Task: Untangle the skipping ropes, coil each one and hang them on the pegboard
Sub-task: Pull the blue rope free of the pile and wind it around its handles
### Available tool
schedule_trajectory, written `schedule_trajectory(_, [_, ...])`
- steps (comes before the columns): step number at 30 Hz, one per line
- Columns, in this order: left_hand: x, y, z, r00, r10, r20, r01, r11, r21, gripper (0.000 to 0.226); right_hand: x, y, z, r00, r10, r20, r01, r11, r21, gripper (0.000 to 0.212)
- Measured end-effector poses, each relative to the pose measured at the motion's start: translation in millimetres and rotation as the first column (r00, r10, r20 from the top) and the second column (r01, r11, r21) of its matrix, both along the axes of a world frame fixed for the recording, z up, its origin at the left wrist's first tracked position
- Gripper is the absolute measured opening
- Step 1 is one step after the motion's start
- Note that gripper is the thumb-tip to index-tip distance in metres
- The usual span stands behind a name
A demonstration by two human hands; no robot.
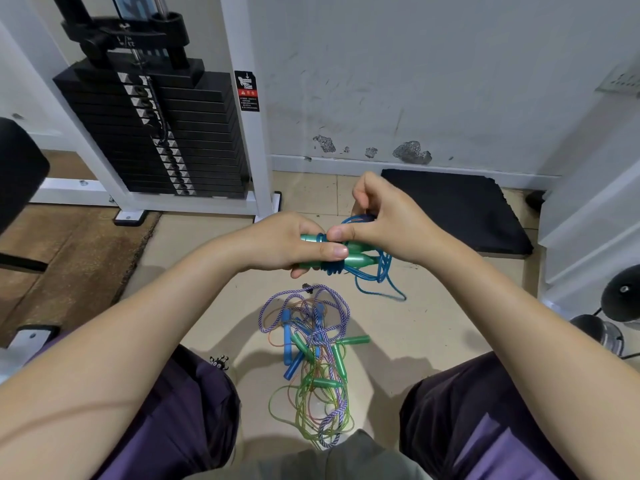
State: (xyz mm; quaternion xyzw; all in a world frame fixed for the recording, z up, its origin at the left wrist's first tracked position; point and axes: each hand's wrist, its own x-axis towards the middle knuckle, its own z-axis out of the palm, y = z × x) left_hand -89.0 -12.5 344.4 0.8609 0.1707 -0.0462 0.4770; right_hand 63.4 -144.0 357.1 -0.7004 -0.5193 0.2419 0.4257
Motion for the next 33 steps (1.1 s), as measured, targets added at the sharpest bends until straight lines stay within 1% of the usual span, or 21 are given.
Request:
schedule_trajectory(3, [-1,3,-2,0.998,0.023,0.05,-0.019,0.997,-0.077,0.047,0,1,-1,0.998,0.059,-0.037,-0.06,0.998,-0.022,0.04])
schedule_trajectory(5, [0,4,-4,0.994,0.073,0.084,-0.062,0.99,-0.123,0.055,0,1,-1,0.994,0.046,-0.097,-0.051,0.998,-0.047,0.044])
schedule_trajectory(7, [1,4,-5,0.982,0.14,0.123,-0.118,0.978,-0.172,0.059,1,-1,1,0.978,0.042,-0.206,-0.053,0.997,-0.052,0.041])
schedule_trajectory(8, [2,5,-5,0.973,0.177,0.15,-0.143,0.967,-0.209,0.061,3,-1,1,0.954,0.055,-0.295,-0.074,0.996,-0.052,0.041])
schedule_trajectory(10, [4,7,-4,0.943,0.255,0.213,-0.181,0.932,-0.313,0.059,4,-2,1,0.87,0.099,-0.483,-0.136,0.99,-0.042,0.049])
schedule_trajectory(11, [6,8,-3,0.921,0.307,0.24,-0.204,0.904,-0.375,0.054,4,-3,0,0.837,0.114,-0.536,-0.158,0.987,-0.036,0.051])
schedule_trajectory(12, [7,9,-3,0.89,0.377,0.255,-0.239,0.864,-0.442,0.052,3,-3,-1,0.822,0.116,-0.557,-0.166,0.985,-0.04,0.048])
schedule_trajectory(14, [8,14,-1,0.813,0.53,0.243,-0.335,0.766,-0.548,0.053,1,-3,-2,0.832,0.092,-0.547,-0.158,0.985,-0.075,0.036])
schedule_trajectory(15, [8,16,0,0.772,0.593,0.23,-0.387,0.725,-0.571,0.054,0,-3,-4,0.848,0.068,-0.526,-0.14,0.985,-0.098,0.028])
schedule_trajectory(17, [7,22,0,0.694,0.69,0.206,-0.493,0.664,-0.561,0.055,-2,-2,-5,0.904,0.007,-0.427,-0.076,0.987,-0.145,0.012])
schedule_trajectory(18, [7,24,-1,0.66,0.724,0.203,-0.544,0.646,-0.536,0.054,-3,-2,-6,0.933,-0.018,-0.36,-0.043,0.986,-0.161,0.014])
schedule_trajectory(20, [6,28,-4,0.612,0.758,0.225,-0.626,0.638,-0.449,0.052,-4,-1,-5,0.975,-0.029,-0.22,-0.013,0.982,-0.189,0.022])
schedule_trajectory(22, [6,32,-7,0.579,0.775,0.253,-0.685,0.631,-0.364,0.049,-7,-2,-2,0.995,-0.011,-0.097,-0.009,0.978,-0.207,0.024])
schedule_trajectory(24, [5,37,-7,0.55,0.796,0.254,-0.722,0.606,-0.335,0.046,-7,-3,1,0.999,0.001,-0.038,-0.009,0.977,-0.212,0.026])
schedule_trajectory(27, [4,43,-6,0.52,0.826,0.219,-0.717,0.561,-0.414,0.043,-3,-5,4,0.998,-0.031,-0.05,0.02,0.978,-0.207,0.026])
schedule_trajectory(28, [4,44,-7,0.521,0.827,0.209,-0.703,0.555,-0.444,0.041,-1,-5,4,0.997,-0.045,-0.057,0.033,0.978,-0.204,0.026])
schedule_trajectory(30, [4,44,-10,0.549,0.811,0.2,-0.675,0.572,-0.466,0.035,3,-6,3,0.995,-0.061,-0.075,0.044,0.976,-0.215,0.025])
schedule_trajectory(31, [5,44,-11,0.563,0.803,0.197,-0.661,0.58,-0.475,0.031,4,-6,2,0.995,-0.061,-0.076,0.042,0.973,-0.228,0.025])
schedule_trajectory(33, [5,45,-12,0.562,0.804,0.195,-0.64,0.572,-0.513,0.025,7,-6,-1,0.996,-0.06,-0.066,0.039,0.96,-0.278,0.024])
